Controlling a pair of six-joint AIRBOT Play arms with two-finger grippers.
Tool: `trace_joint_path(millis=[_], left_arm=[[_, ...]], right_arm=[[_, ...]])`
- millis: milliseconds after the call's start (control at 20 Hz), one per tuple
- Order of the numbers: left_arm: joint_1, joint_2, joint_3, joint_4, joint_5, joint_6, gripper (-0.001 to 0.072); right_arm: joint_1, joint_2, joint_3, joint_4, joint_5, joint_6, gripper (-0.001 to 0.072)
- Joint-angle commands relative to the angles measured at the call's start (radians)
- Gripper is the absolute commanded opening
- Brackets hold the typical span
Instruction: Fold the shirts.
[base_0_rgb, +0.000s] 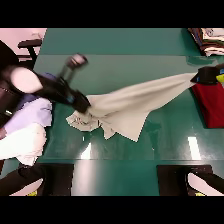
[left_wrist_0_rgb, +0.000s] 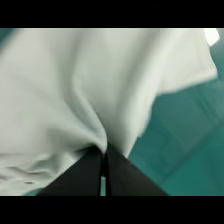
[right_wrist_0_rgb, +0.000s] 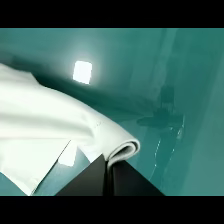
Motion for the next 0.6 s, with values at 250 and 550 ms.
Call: trace_joint_path(millis=[250, 550], left_arm=[[-0.216, -0.002, -0.070, -0.232, -0.012, -0.007, 0.0527], [0.159, 0.017, 0.019, -0.048, 0.004, -0.099, 0.0502]], right_arm=[[0.009, 0.042, -0.064, -0.022, -0.035, 0.004, 0.0018], [0.009, 0.042, -0.064, -0.022, -0.044, 0.004, 0.0017]])
